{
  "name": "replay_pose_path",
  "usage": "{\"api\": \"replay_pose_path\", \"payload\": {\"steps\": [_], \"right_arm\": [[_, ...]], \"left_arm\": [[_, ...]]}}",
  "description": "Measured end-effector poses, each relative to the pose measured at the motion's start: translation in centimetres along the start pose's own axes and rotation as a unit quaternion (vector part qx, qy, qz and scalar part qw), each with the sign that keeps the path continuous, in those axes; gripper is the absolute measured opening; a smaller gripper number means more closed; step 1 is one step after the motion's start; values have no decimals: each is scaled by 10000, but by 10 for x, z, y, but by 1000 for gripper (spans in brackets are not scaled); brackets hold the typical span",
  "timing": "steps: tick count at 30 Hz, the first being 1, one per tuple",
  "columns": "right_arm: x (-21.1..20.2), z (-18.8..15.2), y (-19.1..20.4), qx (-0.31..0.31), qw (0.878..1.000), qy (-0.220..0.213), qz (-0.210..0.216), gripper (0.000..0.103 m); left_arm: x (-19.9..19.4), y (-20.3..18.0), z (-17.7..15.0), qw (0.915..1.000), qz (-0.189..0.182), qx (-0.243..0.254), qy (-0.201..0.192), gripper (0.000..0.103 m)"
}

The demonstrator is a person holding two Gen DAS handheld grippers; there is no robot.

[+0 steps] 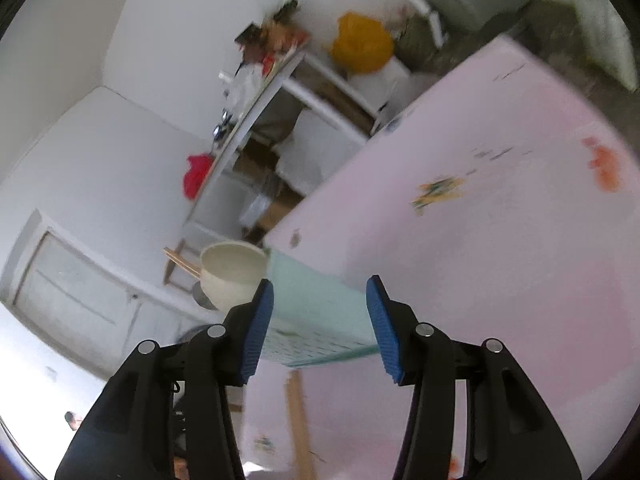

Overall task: Organize utensils
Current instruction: 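Move both grippers down toward the remaining wooden chopsticks on the table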

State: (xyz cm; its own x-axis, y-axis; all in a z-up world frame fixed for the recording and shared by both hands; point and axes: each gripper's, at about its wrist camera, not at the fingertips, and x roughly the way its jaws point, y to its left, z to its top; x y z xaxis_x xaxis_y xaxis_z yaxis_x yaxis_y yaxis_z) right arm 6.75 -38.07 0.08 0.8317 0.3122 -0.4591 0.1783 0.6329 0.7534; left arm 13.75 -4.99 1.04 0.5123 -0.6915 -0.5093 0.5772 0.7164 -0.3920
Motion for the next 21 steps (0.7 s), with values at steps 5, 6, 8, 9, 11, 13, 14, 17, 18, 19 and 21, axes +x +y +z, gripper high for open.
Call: {"api": "replay_pose_path", "payload": {"steps": [5,6,8,9,11,13,14,17,18,19,21], "right_arm": [[-19,-39,1,-239,9985,331,-369,48],[-14,-47,5,-331,9976,475,-393,48],[7,-72,23,-690,9916,997,-439,48],[16,-82,30,-833,9886,1169,-461,48],[46,-106,50,-1234,9761,1722,-491,48],[67,-124,66,-1520,9643,2105,-517,48],[76,-131,73,-1681,9584,2243,-532,48],[103,-150,92,-2177,9394,2562,-668,48],[109,-154,95,-2259,9355,2622,-711,48],[115,-157,97,-2350,9310,2678,-796,48],[118,-171,100,-2680,9183,2740,-988,48]], "left_arm": [[-37,8,-39,9996,209,-135,116,94],[-40,8,-45,9995,208,-194,142,94],[-48,7,-56,9992,201,-282,215,94],[-51,5,-63,9990,247,-293,231,94],[-55,0,-73,9989,326,-204,274,94],[-59,-6,-84,9988,314,-84,364,94],[-58,-9,-88,9987,283,-88,411,94],[-60,-14,-101,9983,104,-174,542,94],[-61,-16,-105,9982,54,-192,572,94],[-61,-18,-109,9980,27,-193,594,94],[-62,-20,-115,9977,-35,-211,640,94]]}}
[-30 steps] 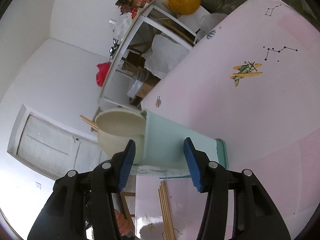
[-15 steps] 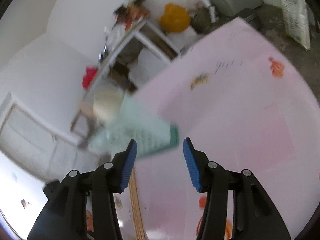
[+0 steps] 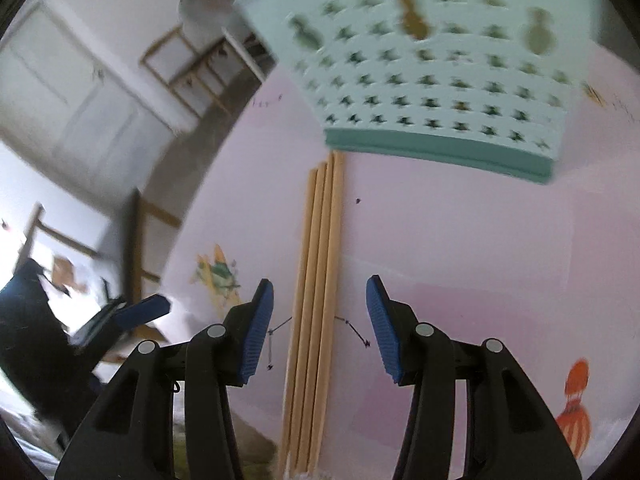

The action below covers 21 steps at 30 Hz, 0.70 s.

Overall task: Organize utensils
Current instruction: 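Move both grippers down toward the remaining wooden chopsticks on the table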

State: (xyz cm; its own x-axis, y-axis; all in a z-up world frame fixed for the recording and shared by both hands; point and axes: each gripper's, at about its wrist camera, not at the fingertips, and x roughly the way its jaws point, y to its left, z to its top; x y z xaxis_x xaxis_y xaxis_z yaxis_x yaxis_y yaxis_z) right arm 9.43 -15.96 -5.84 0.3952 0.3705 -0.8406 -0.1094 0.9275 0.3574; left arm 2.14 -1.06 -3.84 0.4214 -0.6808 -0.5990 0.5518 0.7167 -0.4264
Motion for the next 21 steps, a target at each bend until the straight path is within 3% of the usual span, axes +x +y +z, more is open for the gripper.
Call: {"api": "replay_pose_path", "payload": {"steps": [15,18,21], "right_arm": [[27,9,39,-830,9921,145,-929,47],[30,9,51,-1206,9839,153,-1310,41],[30,11,51,-1333,9829,217,-1251,33]], "left_arm": [[-15,4,-13,9996,135,220,-68,94],[-17,3,-14,9995,141,249,-100,94],[-19,4,-13,9993,187,291,-141,94]]}}
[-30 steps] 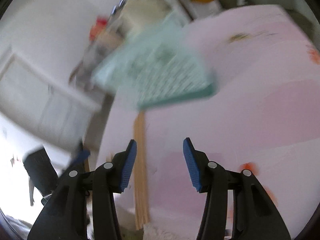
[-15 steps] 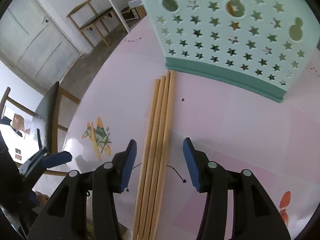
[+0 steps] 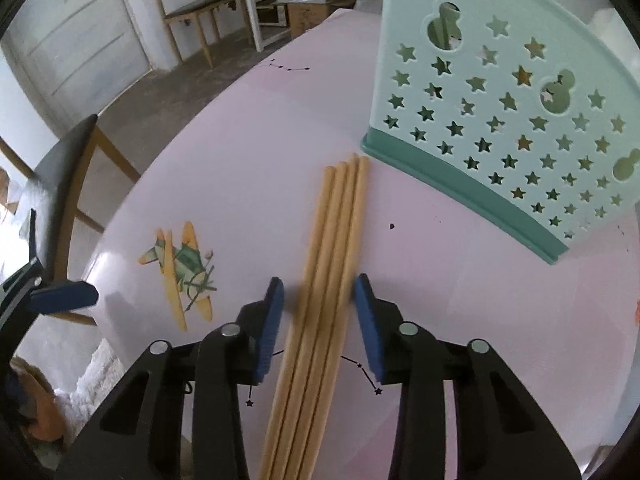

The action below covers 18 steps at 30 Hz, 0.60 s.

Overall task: Organize utensils
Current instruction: 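Move both grippers down toward the remaining wooden chopsticks on the table, then align the right gripper over one chopstick while left aligns over another chopstick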

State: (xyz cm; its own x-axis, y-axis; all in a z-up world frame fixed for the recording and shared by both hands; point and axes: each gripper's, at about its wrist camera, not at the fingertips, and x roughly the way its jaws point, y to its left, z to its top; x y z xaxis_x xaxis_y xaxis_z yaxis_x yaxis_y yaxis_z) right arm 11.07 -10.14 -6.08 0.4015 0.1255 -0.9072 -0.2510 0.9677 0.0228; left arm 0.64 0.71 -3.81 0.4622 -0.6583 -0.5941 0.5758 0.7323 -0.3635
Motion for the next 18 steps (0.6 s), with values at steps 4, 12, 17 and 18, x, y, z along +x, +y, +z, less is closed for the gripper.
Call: {"api": "replay_pose_path", "payload": {"steps": [4,12,17,18], "right_arm": [[0,3,-2,-250,9996,56,97,29],[2,8,9,-1213,9924,137,123,27],[-2,6,17,-2090,9778,172,24,27],[-2,7,20,-2210,9751,190,15,27]], "left_arm": [[-3,5,0,10000,3,-93,-22,94],[-3,11,1,9995,-62,-309,-81,94],[-1,10,0,9996,-69,-285,-59,94],[0,9,1,9994,-94,-325,-62,94]]}}
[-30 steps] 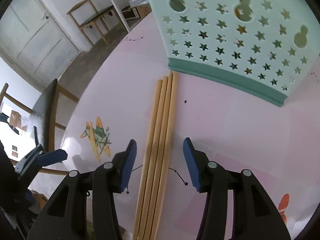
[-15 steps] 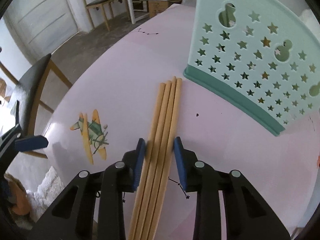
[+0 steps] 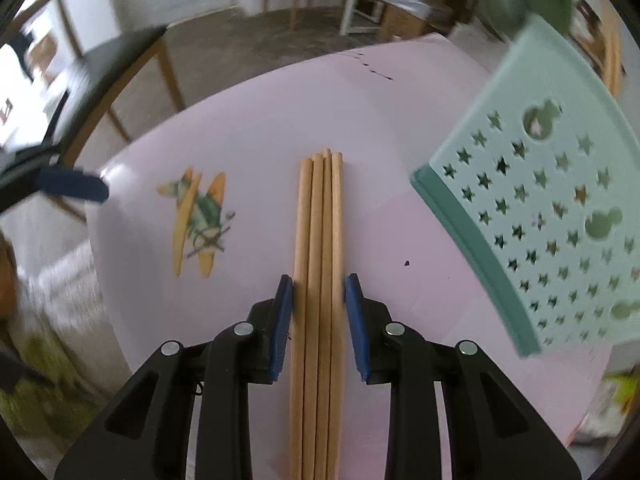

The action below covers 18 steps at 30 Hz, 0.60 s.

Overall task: Organize utensils
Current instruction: 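Align the right gripper over one chopstick while left aligns over another chopstick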

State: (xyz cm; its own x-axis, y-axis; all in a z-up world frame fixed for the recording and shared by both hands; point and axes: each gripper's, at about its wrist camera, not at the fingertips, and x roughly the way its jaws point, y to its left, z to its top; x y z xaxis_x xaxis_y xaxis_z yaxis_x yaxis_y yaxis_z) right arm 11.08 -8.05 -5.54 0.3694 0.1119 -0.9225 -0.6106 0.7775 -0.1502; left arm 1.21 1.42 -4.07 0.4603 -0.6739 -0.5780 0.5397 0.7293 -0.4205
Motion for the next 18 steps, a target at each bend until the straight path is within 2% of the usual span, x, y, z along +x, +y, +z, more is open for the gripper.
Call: {"api": "replay_pose_path", "payload": {"steps": [3,9,18], "right_arm": [[-1,0,-1,-23,10000,-13,51,27],[-3,-7,-9,347,9991,-162,170,29],[-32,-33,-42,1259,9885,-679,489,35]], "left_arm": [[3,-1,2,9999,-108,-85,-24,94],[13,-7,7,9999,-139,-10,17,94],[22,-16,13,9998,-8,208,76,94]]}}
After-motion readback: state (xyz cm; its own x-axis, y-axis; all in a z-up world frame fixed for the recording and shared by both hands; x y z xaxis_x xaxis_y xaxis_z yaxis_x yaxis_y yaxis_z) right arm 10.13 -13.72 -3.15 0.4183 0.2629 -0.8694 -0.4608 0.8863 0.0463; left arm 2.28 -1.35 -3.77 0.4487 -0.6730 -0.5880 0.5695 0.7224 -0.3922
